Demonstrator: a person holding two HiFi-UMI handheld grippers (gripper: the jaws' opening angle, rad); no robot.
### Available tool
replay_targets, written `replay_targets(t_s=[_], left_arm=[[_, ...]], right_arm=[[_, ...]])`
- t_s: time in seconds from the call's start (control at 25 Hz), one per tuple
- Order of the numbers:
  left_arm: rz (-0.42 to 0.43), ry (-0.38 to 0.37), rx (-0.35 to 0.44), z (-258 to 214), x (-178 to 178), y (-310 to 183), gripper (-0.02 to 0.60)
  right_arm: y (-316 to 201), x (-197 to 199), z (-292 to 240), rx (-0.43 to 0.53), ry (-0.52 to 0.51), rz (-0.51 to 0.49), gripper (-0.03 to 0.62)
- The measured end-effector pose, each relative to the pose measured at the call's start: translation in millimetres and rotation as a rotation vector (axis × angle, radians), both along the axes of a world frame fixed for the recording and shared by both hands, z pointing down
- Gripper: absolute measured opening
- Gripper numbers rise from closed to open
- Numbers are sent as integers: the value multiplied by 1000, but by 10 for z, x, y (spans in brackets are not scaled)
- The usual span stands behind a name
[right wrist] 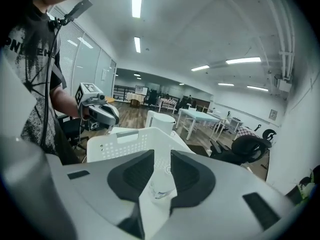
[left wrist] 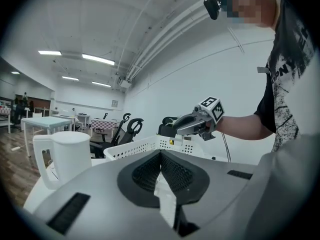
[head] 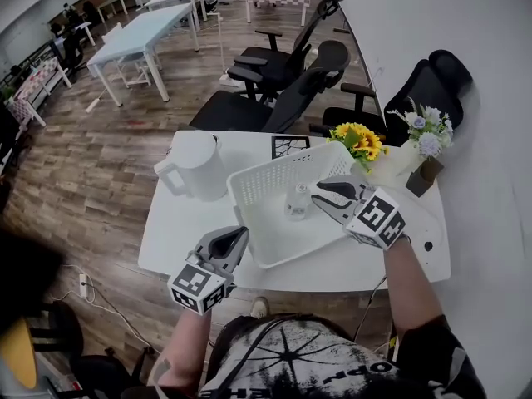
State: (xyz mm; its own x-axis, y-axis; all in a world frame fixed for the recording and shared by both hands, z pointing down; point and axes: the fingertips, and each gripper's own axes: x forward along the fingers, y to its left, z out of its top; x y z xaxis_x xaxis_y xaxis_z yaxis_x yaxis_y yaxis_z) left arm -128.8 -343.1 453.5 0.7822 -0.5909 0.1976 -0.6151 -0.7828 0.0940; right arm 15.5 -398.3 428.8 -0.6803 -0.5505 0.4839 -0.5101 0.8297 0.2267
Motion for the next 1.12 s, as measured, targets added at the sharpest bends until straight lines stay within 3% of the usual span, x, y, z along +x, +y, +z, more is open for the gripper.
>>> replay_targets(t_s=[0.36, 0.84, 1.12], left_arm=[[20, 11, -24, 100, -134, -235, 10], [10, 34, -73, 274, -212, -455, 11], [-4, 35, -81, 324, -250, -471, 10]], right_arm=[[-316, -124, 500, -135, 132, -2, 196], [-546, -132, 993, -287, 179, -10, 199], [-572, -185, 1065, -330, 135, -42, 198]])
